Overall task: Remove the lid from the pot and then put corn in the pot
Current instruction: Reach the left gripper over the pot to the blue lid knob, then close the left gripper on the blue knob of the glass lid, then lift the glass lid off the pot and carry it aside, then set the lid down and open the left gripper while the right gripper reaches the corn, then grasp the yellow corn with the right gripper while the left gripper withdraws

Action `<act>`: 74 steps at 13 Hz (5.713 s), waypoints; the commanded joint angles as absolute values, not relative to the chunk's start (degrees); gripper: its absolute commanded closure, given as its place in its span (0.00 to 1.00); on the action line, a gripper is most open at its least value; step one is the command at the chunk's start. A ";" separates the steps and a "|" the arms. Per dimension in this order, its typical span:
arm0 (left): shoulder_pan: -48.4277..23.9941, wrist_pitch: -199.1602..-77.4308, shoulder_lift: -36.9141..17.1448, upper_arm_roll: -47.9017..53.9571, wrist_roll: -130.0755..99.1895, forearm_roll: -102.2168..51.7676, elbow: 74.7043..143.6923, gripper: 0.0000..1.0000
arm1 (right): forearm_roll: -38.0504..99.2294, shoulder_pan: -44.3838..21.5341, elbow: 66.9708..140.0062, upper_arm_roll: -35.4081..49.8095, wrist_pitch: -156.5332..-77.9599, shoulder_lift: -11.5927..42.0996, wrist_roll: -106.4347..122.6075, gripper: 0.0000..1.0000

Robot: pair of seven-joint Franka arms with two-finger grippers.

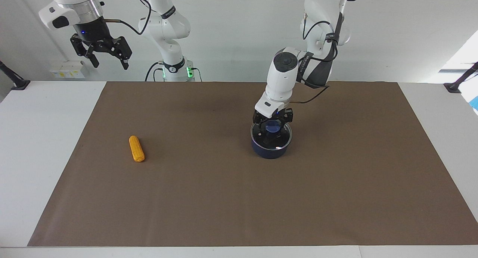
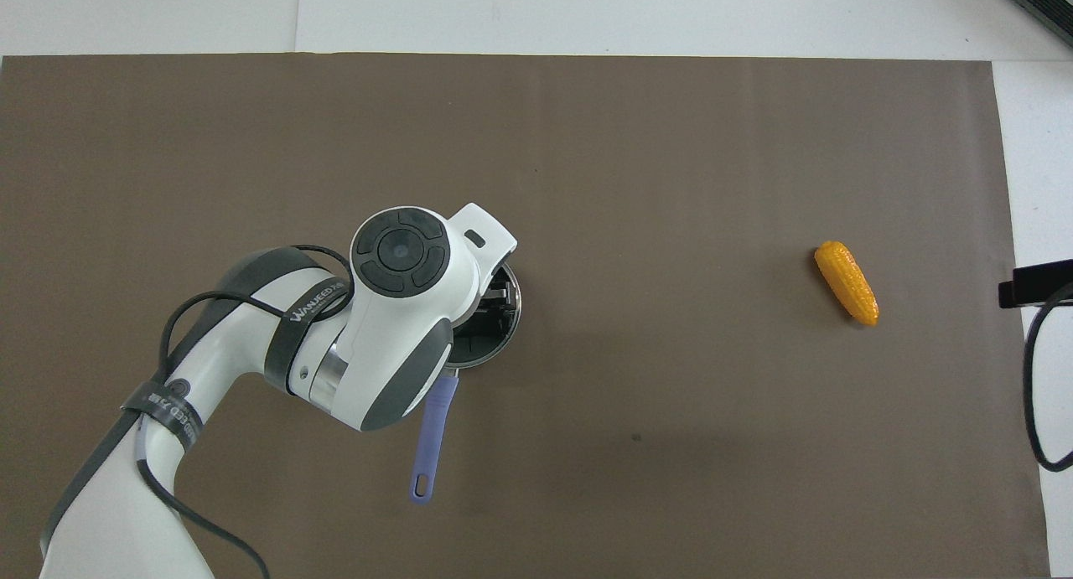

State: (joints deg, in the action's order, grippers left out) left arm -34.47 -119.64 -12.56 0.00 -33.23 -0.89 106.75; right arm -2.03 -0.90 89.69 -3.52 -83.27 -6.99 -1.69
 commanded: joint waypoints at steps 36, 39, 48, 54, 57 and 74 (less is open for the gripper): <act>-3.62 -111.24 -7.03 -1.49 14.73 -1.05 106.06 1.00 | -2.46 -0.44 89.74 -3.16 -82.97 -7.38 -0.44 0.00; 0.87 -118.63 -7.73 -1.49 22.39 -1.14 110.82 1.00 | -2.46 -0.44 89.74 -3.16 -82.88 -7.38 -0.44 0.00; 4.75 -130.51 -10.20 -1.49 26.19 -1.05 119.35 1.00 | -2.46 -0.44 89.74 -3.16 -82.97 -7.38 -0.44 0.00; 4.22 -132.28 -12.30 -1.49 22.17 -1.40 118.76 0.00 | -2.37 -0.87 89.74 -2.90 -82.18 -7.38 -0.18 0.00; 2.47 -126.24 -12.39 -1.06 16.63 -1.41 111.57 0.00 | -2.37 -0.89 91.66 -2.90 -86.89 -7.12 5.95 0.00; -0.97 -94.05 -5.36 -0.70 1.67 -0.26 90.44 0.00 | -2.46 5.88 115.93 -3.08 -126.21 13.96 33.92 0.00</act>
State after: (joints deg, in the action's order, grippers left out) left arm -0.44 -97.12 -4.98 -0.34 2.30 -1.04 92.42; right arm -2.03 4.44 114.41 -3.61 -124.13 13.19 31.86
